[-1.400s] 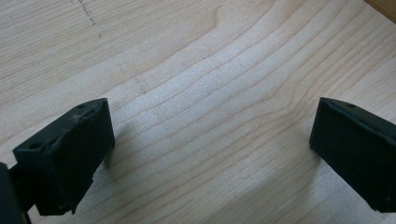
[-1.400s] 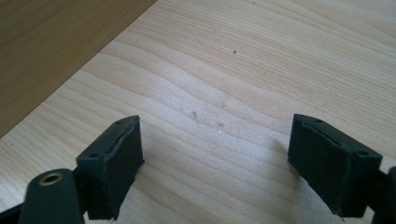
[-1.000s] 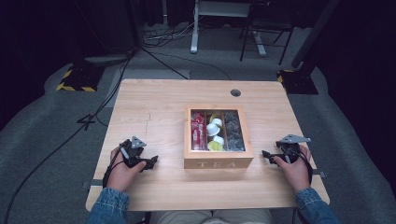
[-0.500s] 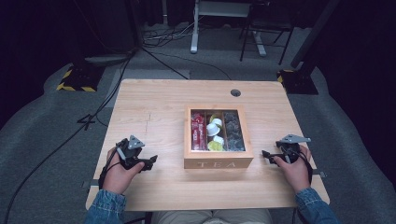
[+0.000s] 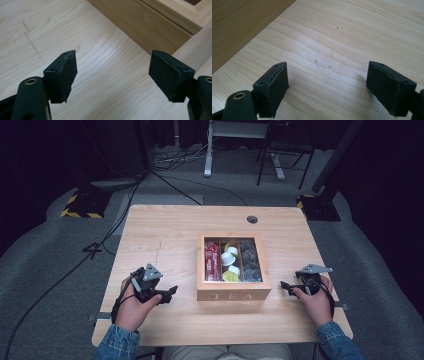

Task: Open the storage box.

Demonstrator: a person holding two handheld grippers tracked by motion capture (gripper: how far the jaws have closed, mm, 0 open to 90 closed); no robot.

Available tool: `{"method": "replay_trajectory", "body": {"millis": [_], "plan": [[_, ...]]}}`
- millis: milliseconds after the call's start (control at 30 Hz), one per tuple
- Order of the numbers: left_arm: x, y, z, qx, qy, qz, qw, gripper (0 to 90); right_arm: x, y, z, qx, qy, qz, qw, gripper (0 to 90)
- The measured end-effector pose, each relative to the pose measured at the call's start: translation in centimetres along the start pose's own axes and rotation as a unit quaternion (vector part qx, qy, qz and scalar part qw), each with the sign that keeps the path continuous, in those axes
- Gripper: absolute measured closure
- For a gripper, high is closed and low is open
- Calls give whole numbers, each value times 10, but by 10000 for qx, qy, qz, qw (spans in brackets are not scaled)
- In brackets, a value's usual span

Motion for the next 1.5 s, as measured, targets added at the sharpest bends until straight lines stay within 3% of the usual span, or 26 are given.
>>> {"method": "replay_trajectory", "body": {"millis": [233,533,633,800,867,1000,1167,1300,1433,1500], "plan": [[-7,13,-12,19,164,120,9998,233,0,0,0,-3,3,7,10000,179],[-7,40,-27,193,340,438,9983,240,0,0,0,-4,8,3,10000,179],[-5,45,-31,151,377,439,9982,202,0,0,0,-3,4,8,10000,179],[-1,56,-34,78,400,682,9968,214,0,0,0,-3,5,8,10000,180],[3,61,-35,138,454,678,9966,214,0,0,0,-3,5,9,10000,179],[12,73,-35,-27,573,747,9956,209,0,0,0,-3,5,7,10000,179],[17,81,-33,-22,597,806,9950,212,0,0,0,-1,5,7,10000,179],[21,86,-29,31,569,798,9952,239,0,0,0,-2,6,8,10000,179],[24,91,-24,147,501,796,9955,340,0,0,0,-2,6,8,10000,179],[25,90,-23,297,542,615,9962,359,0,0,0,-4,6,9,10000,179]]}}
Point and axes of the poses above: each handheld gripper's, and its own axes: x roughly forward along the jaws, z roughly out of its underside, y roughly to its right, the point moved 10 cm from there along x, roughly forward along the jaws, and after that the axes turned 15 degrees about -z, right-handed, at the moved point
